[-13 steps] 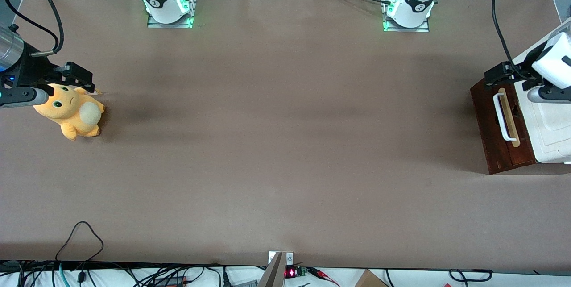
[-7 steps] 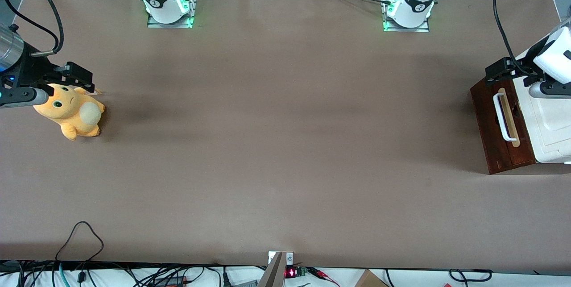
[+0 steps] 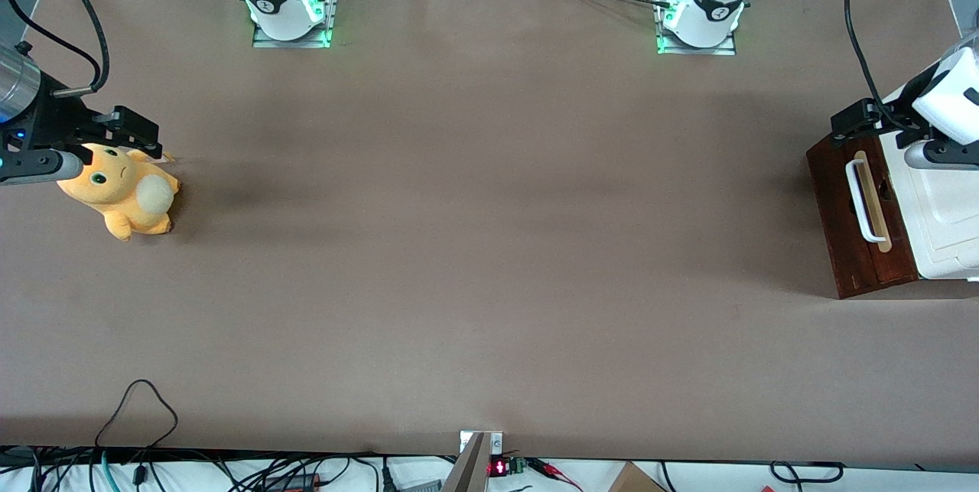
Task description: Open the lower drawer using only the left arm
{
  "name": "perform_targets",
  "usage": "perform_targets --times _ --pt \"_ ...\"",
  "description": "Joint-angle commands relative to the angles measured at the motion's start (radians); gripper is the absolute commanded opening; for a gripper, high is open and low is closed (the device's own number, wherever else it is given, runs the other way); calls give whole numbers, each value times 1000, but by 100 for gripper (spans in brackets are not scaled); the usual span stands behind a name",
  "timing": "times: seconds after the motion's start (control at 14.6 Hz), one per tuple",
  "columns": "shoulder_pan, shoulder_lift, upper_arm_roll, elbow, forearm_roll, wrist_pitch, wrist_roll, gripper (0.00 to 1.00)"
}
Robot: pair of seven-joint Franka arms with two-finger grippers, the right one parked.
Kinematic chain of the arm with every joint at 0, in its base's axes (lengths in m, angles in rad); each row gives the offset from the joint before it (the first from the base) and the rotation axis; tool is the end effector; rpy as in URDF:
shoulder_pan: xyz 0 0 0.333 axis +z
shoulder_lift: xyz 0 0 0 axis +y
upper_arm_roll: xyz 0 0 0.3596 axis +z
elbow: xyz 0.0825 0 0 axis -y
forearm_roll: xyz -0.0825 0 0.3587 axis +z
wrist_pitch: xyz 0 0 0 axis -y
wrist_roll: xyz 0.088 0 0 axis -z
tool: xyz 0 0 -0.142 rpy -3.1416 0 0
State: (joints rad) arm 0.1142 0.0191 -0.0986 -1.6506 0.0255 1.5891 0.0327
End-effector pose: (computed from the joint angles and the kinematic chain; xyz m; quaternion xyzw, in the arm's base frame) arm 0.5306 0.0123 0.5891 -0.9991 0.0093 0.0405 0.0108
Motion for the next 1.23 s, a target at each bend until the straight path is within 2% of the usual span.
perform_targets --times 0.0,0.62,0.69,0.82,1.17 --pt "-4 1 13 -23 -26 -6 81 100" --pt "-10 13 2 -1 -1 -9 73 100" --pt "-21 19 0 -2 60 -11 52 100" --pt "-94 36 -1 -2 227 -8 -37 100" --pt "-107 181 -108 -41 618 -70 -284 100"
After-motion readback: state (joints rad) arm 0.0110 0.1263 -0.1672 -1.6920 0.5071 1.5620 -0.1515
